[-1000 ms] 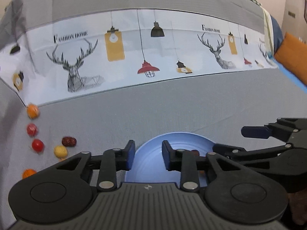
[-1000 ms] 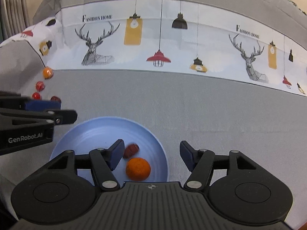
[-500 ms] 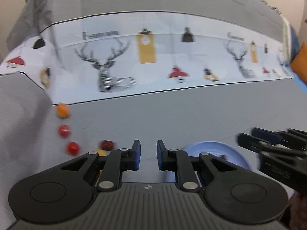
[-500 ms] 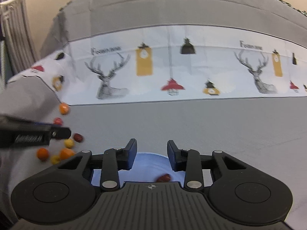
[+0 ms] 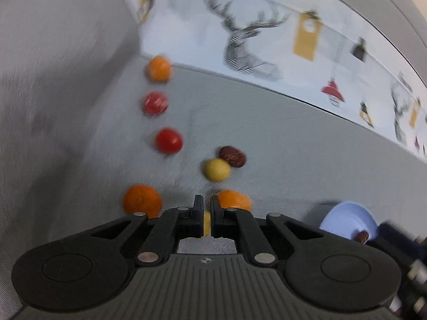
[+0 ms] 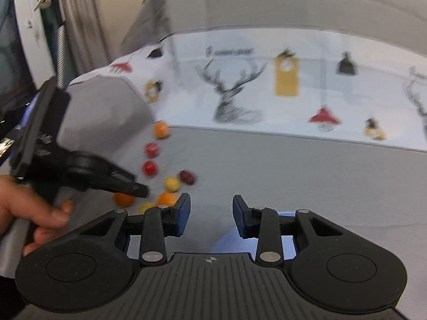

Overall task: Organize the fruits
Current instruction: 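Grasp a yellow-green fruit with the left gripper while the right gripper grasps another mandarin orange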

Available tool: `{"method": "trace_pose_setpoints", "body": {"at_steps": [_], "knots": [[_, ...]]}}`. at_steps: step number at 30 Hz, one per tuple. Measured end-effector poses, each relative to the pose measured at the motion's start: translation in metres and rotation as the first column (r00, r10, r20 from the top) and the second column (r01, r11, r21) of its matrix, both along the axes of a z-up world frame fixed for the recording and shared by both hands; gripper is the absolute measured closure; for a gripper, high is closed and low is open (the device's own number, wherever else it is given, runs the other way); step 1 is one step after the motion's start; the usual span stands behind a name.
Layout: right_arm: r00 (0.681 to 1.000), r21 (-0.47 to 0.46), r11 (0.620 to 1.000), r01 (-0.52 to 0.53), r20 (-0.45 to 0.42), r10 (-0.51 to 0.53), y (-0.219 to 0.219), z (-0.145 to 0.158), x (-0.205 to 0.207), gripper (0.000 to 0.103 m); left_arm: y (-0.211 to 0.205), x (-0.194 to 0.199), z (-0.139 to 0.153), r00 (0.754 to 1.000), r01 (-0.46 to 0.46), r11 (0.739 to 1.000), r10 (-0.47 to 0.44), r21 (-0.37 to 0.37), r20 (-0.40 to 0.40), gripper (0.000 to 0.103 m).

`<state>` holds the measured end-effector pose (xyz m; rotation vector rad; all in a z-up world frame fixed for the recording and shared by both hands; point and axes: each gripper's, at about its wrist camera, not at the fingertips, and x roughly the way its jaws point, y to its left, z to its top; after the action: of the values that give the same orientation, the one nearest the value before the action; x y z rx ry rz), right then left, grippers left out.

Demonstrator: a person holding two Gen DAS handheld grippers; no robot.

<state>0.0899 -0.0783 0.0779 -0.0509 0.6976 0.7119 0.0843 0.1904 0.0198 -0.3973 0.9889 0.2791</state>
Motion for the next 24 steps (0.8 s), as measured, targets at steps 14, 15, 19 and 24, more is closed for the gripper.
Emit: {"method": "trace_pose_setpoints", "body": {"at_steps": [14, 15, 19, 24], "knots": [[0.976, 0.101, 0.995, 0.014, -0.22, 0.008, 0.06, -0.031, 0.061, 0.046, 0.026, -0.004, -0.02, 0.99, -0.139, 0.965, 0.131, -0.221, -0.049, 0.08], [0.972, 0.113, 0.993, 0.028, -0.234, -0.001, 0.059, -0.032, 0.064, 0.045, 0.025, -0.003, -0.021, 0.991, -0.132, 0.965, 0.124, -0.226, -0.05, 0.08], [0.958, 0.154, 0.984, 0.084, -0.286, -0.037, 0.054, -0.033, 0.079, 0.043, 0.021, 0.001, -0.023, 0.994, -0.111, 0.968, 0.102, -0.223, -0.051, 0.08], [0.95, 0.141, 0.985, 0.102, -0.307, -0.055, 0.057, -0.039, 0.086, 0.043, 0.017, 0.002, -0.025, 0.996, -0.086, 0.971, 0.075, -0.224, -0.055, 0.079]]}}
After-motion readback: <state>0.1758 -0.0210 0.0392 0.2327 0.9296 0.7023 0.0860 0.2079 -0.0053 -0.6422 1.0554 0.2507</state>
